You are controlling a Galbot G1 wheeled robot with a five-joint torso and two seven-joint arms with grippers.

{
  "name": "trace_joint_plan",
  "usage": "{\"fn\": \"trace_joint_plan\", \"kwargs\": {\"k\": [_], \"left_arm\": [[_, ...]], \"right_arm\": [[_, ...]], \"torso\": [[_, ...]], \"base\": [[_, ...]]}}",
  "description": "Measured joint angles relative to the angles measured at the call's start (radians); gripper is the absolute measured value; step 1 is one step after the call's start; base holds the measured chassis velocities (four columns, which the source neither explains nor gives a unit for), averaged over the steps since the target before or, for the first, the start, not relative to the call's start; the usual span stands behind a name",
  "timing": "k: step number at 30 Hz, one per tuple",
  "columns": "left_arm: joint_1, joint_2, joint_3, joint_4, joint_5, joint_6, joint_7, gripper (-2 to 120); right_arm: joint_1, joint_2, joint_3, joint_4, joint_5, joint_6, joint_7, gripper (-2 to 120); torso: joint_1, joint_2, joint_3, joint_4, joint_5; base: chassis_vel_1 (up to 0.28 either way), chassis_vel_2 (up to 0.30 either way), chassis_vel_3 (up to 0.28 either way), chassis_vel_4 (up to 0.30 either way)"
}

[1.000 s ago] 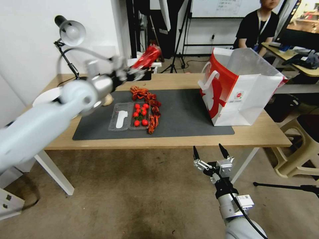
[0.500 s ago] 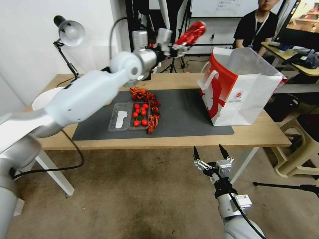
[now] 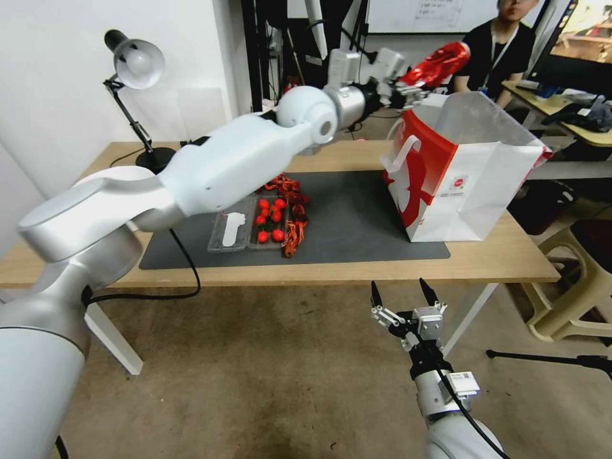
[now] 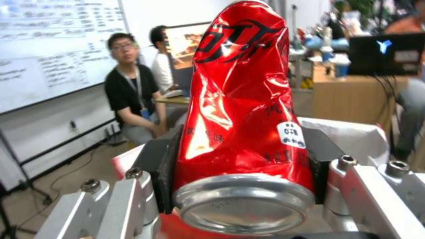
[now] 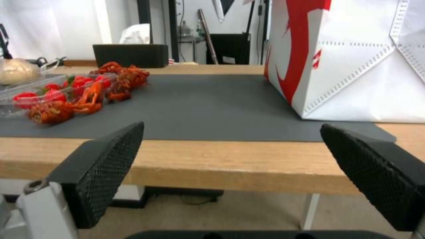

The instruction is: Pick up the trash from the table and place it into the takeout bag.

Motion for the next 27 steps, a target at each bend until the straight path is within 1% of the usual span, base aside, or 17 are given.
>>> {"fn": "trace_joint_plan", "kwargs": {"k": [2, 3, 4, 6, 7, 9, 10, 11, 14, 16, 17, 19, 21, 22, 23, 25, 27], "left_arm": [[-0.029, -0.055, 0.028, 0.046, 0.021, -0.005, 0.016, 51], [-0.029, -0.055, 0.028, 0.046, 0.021, -0.005, 0.016, 51], [-0.049, -0.086, 0.052, 0.076, 0.038, -0.011, 0.025, 51], [-0.075, -0.127, 0.087, 0.116, 0.064, -0.023, 0.048, 51], [-0.075, -0.127, 0.087, 0.116, 0.064, -0.023, 0.048, 51], [-0.1, -0.179, 0.115, 0.165, 0.089, -0.029, 0.077, 51], [-0.116, -0.203, 0.141, 0.191, 0.107, -0.031, 0.099, 51], [-0.116, -0.203, 0.141, 0.191, 0.107, -0.031, 0.099, 51], [-0.147, -0.258, 0.212, 0.235, 0.132, -0.039, 0.128, 51], [-0.151, -0.269, 0.223, 0.242, 0.134, -0.043, 0.13, 51], [-0.158, -0.282, 0.238, 0.256, 0.139, -0.053, 0.138, 54], [-0.16, -0.286, 0.243, 0.259, 0.141, -0.053, 0.141, 56], [-0.164, -0.29, 0.254, 0.256, 0.149, -0.052, 0.142, 68], [-0.164, -0.29, 0.254, 0.256, 0.149, -0.052, 0.142, 68], [-0.164, -0.292, 0.254, 0.255, 0.149, -0.049, 0.139, 71], [-0.162, -0.297, 0.242, 0.256, 0.149, -0.049, 0.125, 81], [-0.162, -0.299, 0.234, 0.258, 0.148, -0.051, 0.12, 84]], "right_arm": [[0.005, 0.004, -0.001, -0.006, 0.001, 0.0, 0.0, 100], [0.005, 0.004, -0.001, -0.006, 0.001, 0.0, 0.0, 100], [0.005, 0.007, -0.002, -0.008, 0.0, 0.0, 0.0, 100], [0.002, 0.011, -0.003, -0.01, -0.004, 0.0, 0.0, 100], [0.002, 0.011, -0.003, -0.01, -0.004, 0.0, 0.0, 100], [-0.007, 0.016, -0.001, -0.01, -0.01, 0.003, -0.001, 100], [-0.014, 0.018, 0.0, -0.01, -0.012, 0.005, -0.001, 100], [-0.014, 0.018, 0.0, -0.01, -0.012, 0.005, -0.001, 100], [-0.026, 0.02, 0.004, -0.008, -0.018, 0.011, -0.004, 100], [-0.029, 0.021, 0.005, -0.008, -0.02, 0.013, -0.005, 100], [-0.034, 0.022, 0.005, -0.008, -0.022, 0.016, -0.007, 100], [-0.035, 0.022, 0.005, -0.009, -0.023, 0.018, -0.008, 100], [-0.037, 0.022, 0.005, -0.01, -0.024, 0.02, -0.009, 100], [-0.037, 0.022, 0.005, -0.01, -0.024, 0.02, -0.009, 100], [-0.037, 0.022, 0.005, -0.011, -0.024, 0.021, -0.009, 100], [-0.038, 0.022, 0.004, -0.011, -0.024, 0.021, -0.009, 100], [-0.038, 0.022, 0.004, -0.011, -0.024, 0.022, -0.01, 100]], "torso": [[0.0, 0.0, 0.0, -0.0003, 0.0], [0.0, 0.0, 0.0, -0.0003, 0.0], [0.0, 0.0, 0.0, -0.0006, 0.0001], [0.0, 0.0, 0.0, 0.0, -0.0001], [0.0, 0.0, 0.0, 0.0, -0.0001], [0.0, 0.0, 0.0, -0.0001, -0.0002], [0.0, 0.0, 0.0, -0.0006, 0.0], [0.0, 0.0, 0.0, -0.0006, 0.0], [0.0, 0.0, 0.0, -0.0002, -0.0001], [0.0, 0.0, 0.0, -0.0003, -0.0001], [0.0, 0.0, 0.0, -0.0002, -0.0001], [0.0, 0.0, 0.0, -0.0003, -0.0001], [0.0, 0.0, 0.0, -0.0002, -0.0002], [0.0, 0.0, 0.0, -0.0002, -0.0002], [0.0, 0.0, 0.0, -0.0001, -0.0003], [0.0, 0.0, 0.0, -0.0002, -0.0003], [0.0, 0.0, 0.0, -0.0002, -0.0003]], "base": [[0.0, 0.0, 0.0, 0.0], [0.0, 0.0, 0.0, 0.0], [0.0, 0.0, 0.0, 0.0], [0.0, 0.0, 0.0, 0.0], [0.0, 0.0, 0.0, 0.0], [0.0, 0.0, 0.0, 0.0], [0.0, 0.0, 0.0, 0.0], [0.0, 0.0, 0.0, 0.0], [0.0, 0.0, 0.0, 0.0], [0.0, 0.0, 0.0, 0.0], [0.0, 0.0, 0.0, 0.0], [0.0, 0.0, 0.0, 0.0], [0.0, 0.0, 0.0, 0.0], [0.0, 0.0, 0.0, 0.0], [0.0, 0.0, 0.0, 0.0], [0.0, 0.0, 0.0, 0.0], [0.0, 0.0, 0.0, 0.0]]}}
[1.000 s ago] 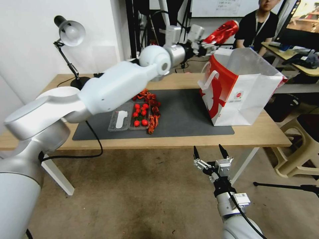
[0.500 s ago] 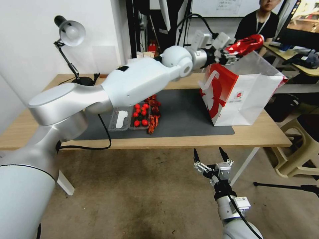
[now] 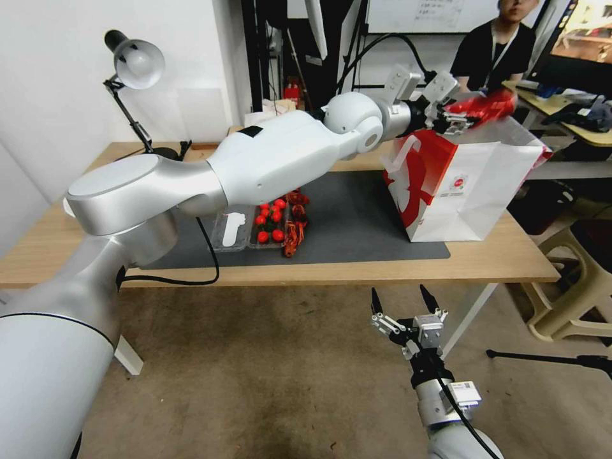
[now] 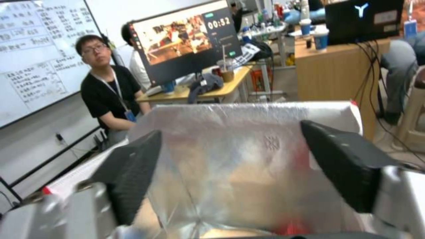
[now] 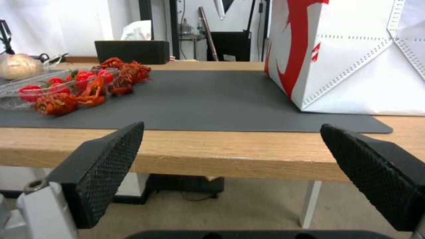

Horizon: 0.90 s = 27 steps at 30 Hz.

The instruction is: Pick up the trash from the table and place it into the takeout bag.

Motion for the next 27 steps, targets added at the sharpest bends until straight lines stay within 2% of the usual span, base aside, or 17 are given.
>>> {"fn": "trace_joint_plan", "kwargs": {"k": [3, 5, 8, 13, 14, 16, 20, 21, 24, 25, 27], "left_arm": [[-0.001, 0.021, -0.015, -0.011, -0.012, -0.001, -0.015, 97], [0.001, 0.031, -0.017, -0.02, -0.017, -0.001, -0.021, 99], [0.025, 0.104, -0.027, -0.083, -0.026, -0.001, -0.04, 100], [0.053, 0.155, -0.048, -0.136, -0.026, -0.001, -0.055, 100], [0.091, 0.202, -0.085, -0.19, -0.026, 0.0, -0.071, 100], [0.109, 0.223, -0.103, -0.218, -0.026, 0.0, -0.079, 100], [0.201, 0.33, -0.182, -0.349, -0.017, 0.003, -0.101, 100], [0.201, 0.33, -0.182, -0.349, -0.017, 0.003, -0.101, 100], [0.284, 0.43, -0.236, -0.433, 0.007, 0.003, -0.103, 100], [0.284, 0.43, -0.236, -0.433, 0.007, 0.003, -0.103, 100], [0.361, 0.507, -0.289, -0.5, 0.038, 0.003, -0.108, 100]], "right_arm": [[-0.001, 0.0, -0.002, -0.002, 0.0, 0.001, -0.001, 100], [-0.001, 0.0, -0.002, -0.002, 0.0, 0.001, -0.001, 100], [0.001, 0.007, -0.005, -0.004, -0.004, 0.002, -0.002, 100], [-0.002, 0.012, -0.005, -0.004, -0.008, 0.003, -0.002, 100], [-0.003, 0.014, -0.006, -0.004, -0.01, 0.003, -0.002, 100], [-0.002, 0.014, -0.006, -0.004, -0.011, 0.003, -0.002, 100], [-0.01, 0.014, -0.004, 0.002, -0.013, 0.003, -0.001, 100], [-0.01, 0.014, -0.004, 0.002, -0.013, 0.003, -0.001, 100], [-0.014, 0.015, -0.004, 0.005, -0.016, 0.001, -0.001, 100], [-0.014, 0.015, -0.004, 0.005, -0.016, 0.001, -0.001, 100], [-0.014, 0.015, -0.004, 0.006, -0.019, 0.0, -0.001, 100]], "torso": [[0.0, 0.0, 0.0, -0.0001, 0.0], [0.0, 0.0, 0.0, -0.0001, 0.0], [0.0, 0.0, 0.0, 0.0005, -0.0002], [0.0, 0.0, 0.0, 0.0002, -0.0003], [0.0, 0.0, 0.0, 0.0001, -0.0003], [0.0, 0.0, 0.0, 0.0002, -0.0004], [0.0, 0.0, 0.0, -0.0002, -0.0003], [0.0, 0.0, 0.0, -0.0002, -0.0003], [0.0, 0.0, 0.0, 0.0002, -0.0005], [0.0, 0.0, 0.0, 0.0002, -0.0005], [0.0, 0.0, 0.0, 0.0, -0.0005]], "base": [[0.0, 0.0, 0.0, 0.0], [0.0, 0.0, 0.0, 0.0], [0.0, 0.0, 0.0, 0.0], [0.0, 0.0, 0.0, 0.0], [0.0, 0.0, 0.0, 0.0], [0.0, 0.0, 0.0, 0.0], [0.0, 0.0, 0.0, 0.0], [0.0, 0.0, 0.0, 0.0], [0.0, 0.0, 0.0, 0.0], [0.0, 0.0, 0.0, 0.0], [0.0, 0.0, 0.0, 0.0]]}}
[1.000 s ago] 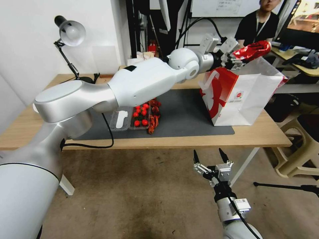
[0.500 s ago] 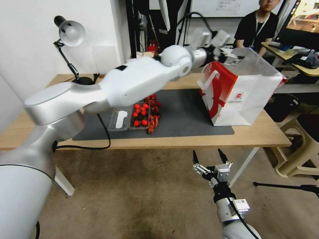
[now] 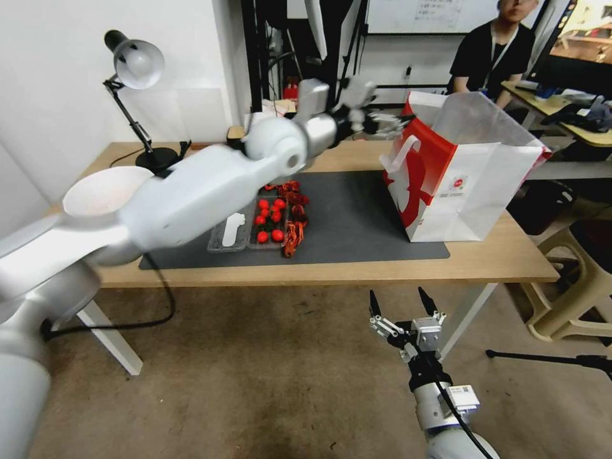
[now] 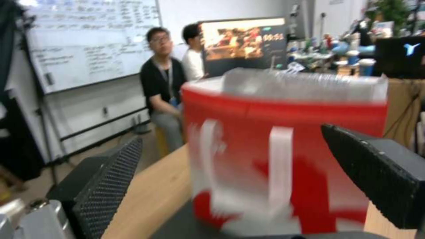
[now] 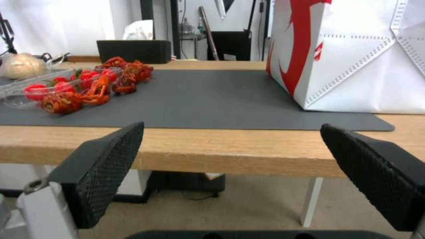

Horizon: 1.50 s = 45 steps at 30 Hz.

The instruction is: Pick up the trash from the table and place it into the takeout bag.

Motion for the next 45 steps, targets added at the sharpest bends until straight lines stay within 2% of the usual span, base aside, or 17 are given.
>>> {"fn": "trace_joint_plan", "kwargs": {"k": [1, 5, 6, 9, 10, 12, 14, 17, 24, 28, 30, 34, 36, 37, 41, 43, 45], "left_arm": [[0.0, 0.0, 0.0, 0.0, 0.0, 0.0, 0.0, 100], [0.183, 0.098, -0.141, -0.111, 0.119, -0.008, -0.001, 100], [0.183, 0.098, -0.141, -0.111, 0.119, -0.008, -0.001, 100], [0.341, 0.141, -0.268, -0.195, 0.215, -0.036, -0.002, 100], [0.341, 0.141, -0.268, -0.195, 0.215, -0.036, -0.002, 100], [0.479, 0.163, -0.378, -0.26, 0.261, -0.045, -0.018, 100], [0.526, 0.169, -0.413, -0.279, 0.274, -0.046, -0.022, 100], [0.7, 0.19, -0.543, -0.344, 0.321, -0.058, -0.031, 100], [0.811, 0.203, -0.624, -0.383, 0.347, -0.07, -0.039, 100], [0.974, 0.2, -0.74, -0.429, 0.41, -0.083, -0.071, 100], [0.998, 0.196, -0.76, -0.435, 0.423, -0.083, -0.073, 100], [1.135, 0.152, -0.854, -0.459, 0.496, -0.083, -0.08, 100], [1.28, 0.088, -0.939, -0.483, 0.572, -0.083, -0.093, 100], [1.28, 0.088, -0.939, -0.483, 0.572, -0.083, -0.093, 100], [1.563, -0.067, -1.125, -0.557, 0.739, -0.139, -0.15, 100], [1.58, -0.078, -1.133, -0.56, 0.751, -0.15, -0.158, 100], [1.672, -0.167, -1.17, -0.589, 0.849, -0.198, -0.232, 100]], "right_arm": [[0.0, 0.0, 0.0, 0.0, 0.0, 0.0, 0.0, 100], [-0.007, 0.0, 0.0, 0.002, -0.004, -0.001, 0.001, 100], [-0.007, 0.0, 0.0, 0.002, -0.004, -0.001, 0.001, 100], [-0.013, 0.0, 0.0, 0.002, -0.008, -0.001, 0.001, 100], [-0.013, 0.0, 0.0, 0.002, -0.008, -0.001, 0.001, 100], [-0.014, -0.001, 0.0, 0.005, -0.01, -0.002, 0.001, 100], [-0.014, 0.0, 0.0, 0.005, -0.01, -0.003, 0.001, 100], [-0.012, -0.004, 0.0, 0.005, -0.01, -0.005, 0.002, 100], [-0.008, -0.008, -0.003, 0.006, -0.01, -0.005, 0.001, 100], [-0.011, -0.009, -0.006, 0.006, -0.01, -0.005, 0.001, 100], [-0.012, -0.009, -0.006, 0.006, -0.01, -0.006, 0.001, 100], [-0.012, -0.009, -0.006, 0.007, -0.011, -0.005, 0.001, 100], [-0.012, -0.01, -0.008, 0.009, -0.012, -0.004, 0.001, 100], [-0.012, -0.01, -0.008, 0.009, -0.012, -0.004, 0.001, 100], [-0.025, -0.017, -0.014, 0.021, -0.017, 0.001, -0.002, 100], [-0.025, -0.017, -0.015, 0.021, -0.018, 0.002, -0.003, 100], [-0.03, -0.015, -0.016, 0.03, -0.025, 0.004, -0.004, 100]], "torso": [[0.0, 0.0, 0.0, 0.0, 0.0], [0.0, 0.0, 0.0, -0.0001, 0.0003], [0.0, 0.0, 0.0, -0.0001, 0.0003], [0.0, 0.0, 0.0, -0.0002, -0.0001], [0.0, 0.0, 0.0, -0.0002, -0.0001], [0.0, 0.0, 0.0, 0.0001, 0.0003], [0.0, 0.0, 0.0, 0.0001, 0.0], [0.0, 0.0, 0.0, -0.0003, 0.0004], [0.0, 0.0, 0.0, 0.0001, 0.0002], [0.0, 0.0, 0.0, -0.0001, 0.0], [0.0, 0.0, 0.0, 0.0, 0.0001], [0.0, 0.0, 0.0, -0.0001, 0.0004], [0.0, 0.0, 0.0, 0.0001, 0.0003], [0.0, 0.0, 0.0, 0.0001, 0.0003], [0.0, 0.0, 0.0, 0.0002, 0.0006], [0.0, 0.0, 0.0, 0.0002, 0.0006], [0.0, 0.0, 0.0, 0.0002, 0.0007]], "base": [[0.0, 0.0, 0.0, 0.0], [0.0, 0.0, 0.0, 0.0], [0.0, 0.0, 0.0, 0.0], [0.0, 0.0, 0.0, 0.0], [0.0, 0.0, 0.0, 0.0], [0.0, 0.0, 0.0, 0.0], [0.0, 0.0, 0.0, 0.0], [0.0, 0.0, 0.0, 0.0], [0.0, 0.0, 0.0, 0.0], [0.0, 0.0, 0.0, 0.0], [0.0, 0.0, 0.0, 0.0], [0.0, 0.0, 0.0, 0.0], [0.0, 0.0, 0.0, 0.0], [0.0, 0.0, 0.0, 0.0], [0.0, 0.0, 0.0, 0.0], [0.0, 0.0, 0.0, 0.0], [0.0, 0.0, 0.0, 0.0]]}}
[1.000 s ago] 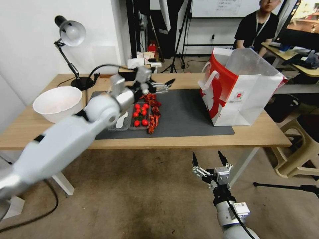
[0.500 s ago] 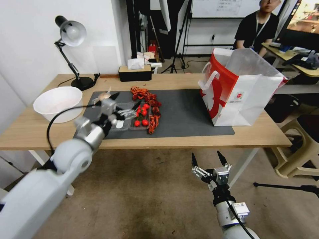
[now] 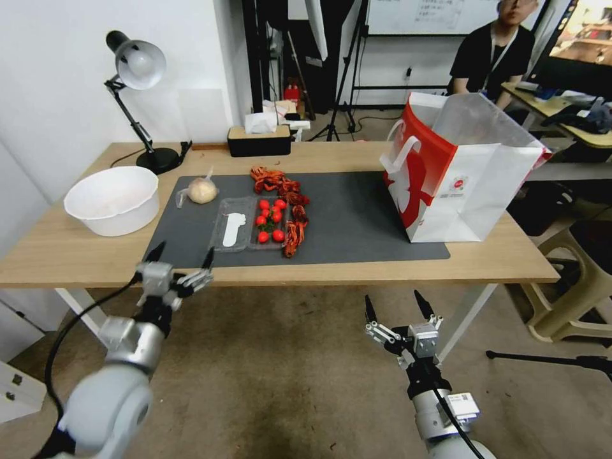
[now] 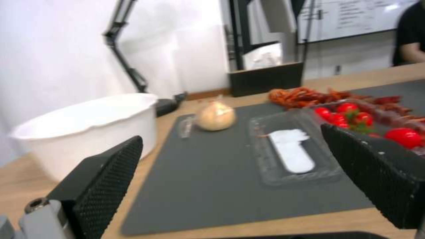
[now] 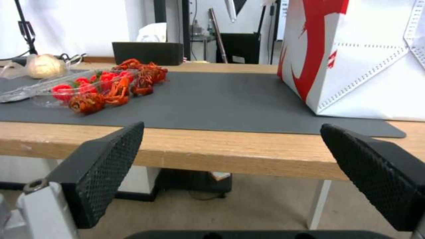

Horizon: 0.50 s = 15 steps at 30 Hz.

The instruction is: Pick up the trash from the table and place it into the takeout bag.

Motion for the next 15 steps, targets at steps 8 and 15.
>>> {"fn": "trace_joint_plan", "kwargs": {"k": [8, 15], "left_arm": [[0.076, -0.113, 0.009, -0.035, 0.088, -0.022, -0.034, 100], [0.08, -0.118, 0.011, -0.017, 0.087, -0.032, -0.026, 100]], "right_arm": [[-0.028, 0.01, 0.006, 0.014, -0.02, 0.005, 0.0, 100], [-0.038, 0.011, 0.005, 0.018, -0.028, 0.006, 0.0, 100]], "torso": [[0.0, 0.0, 0.0, -0.0002, -0.0002], [0.0, 0.0, 0.0, -0.0003, -0.0003]], "base": [[0.0, 0.0, 0.0, 0.0], [0.0, 0.0, 0.0, 0.0]]}}
